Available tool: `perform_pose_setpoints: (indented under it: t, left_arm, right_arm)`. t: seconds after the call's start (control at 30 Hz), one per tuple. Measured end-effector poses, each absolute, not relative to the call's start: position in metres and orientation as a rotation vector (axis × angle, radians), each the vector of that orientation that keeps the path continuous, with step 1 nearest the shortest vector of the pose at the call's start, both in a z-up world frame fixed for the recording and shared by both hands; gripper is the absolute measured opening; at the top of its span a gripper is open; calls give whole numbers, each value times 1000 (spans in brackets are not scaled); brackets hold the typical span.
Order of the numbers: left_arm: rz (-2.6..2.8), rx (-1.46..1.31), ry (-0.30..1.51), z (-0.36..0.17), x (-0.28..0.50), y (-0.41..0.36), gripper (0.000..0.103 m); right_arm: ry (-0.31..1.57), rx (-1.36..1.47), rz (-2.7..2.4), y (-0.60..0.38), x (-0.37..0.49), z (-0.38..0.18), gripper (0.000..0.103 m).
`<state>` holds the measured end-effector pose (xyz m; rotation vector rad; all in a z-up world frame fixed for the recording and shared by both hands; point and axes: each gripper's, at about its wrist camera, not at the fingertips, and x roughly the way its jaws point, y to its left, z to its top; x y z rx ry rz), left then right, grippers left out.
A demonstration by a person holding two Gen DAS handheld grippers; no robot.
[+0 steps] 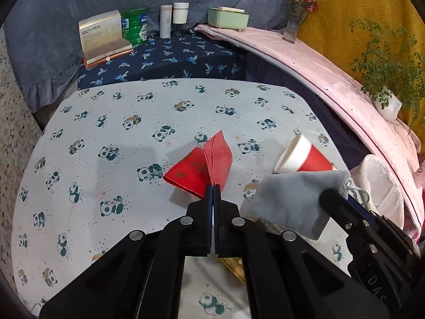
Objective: Collect trash
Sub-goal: 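Carry the red card and grey cloth over the bin with both grippers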
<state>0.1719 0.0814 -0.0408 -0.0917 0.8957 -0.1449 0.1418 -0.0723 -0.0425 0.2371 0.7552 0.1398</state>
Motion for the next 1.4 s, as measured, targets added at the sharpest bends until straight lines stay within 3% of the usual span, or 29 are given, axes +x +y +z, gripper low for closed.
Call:
perform_pose_setpoints:
  t: [0.67,1.4]
  left_arm:
    - [-343,-2,813,14,88,-18,0]
    - [-525,146,793,18,48,-139,0]
  right_arm:
    - [622,312,-39,-170,45,3,8]
    - [581,399,-250,-282,-14,-10,8]
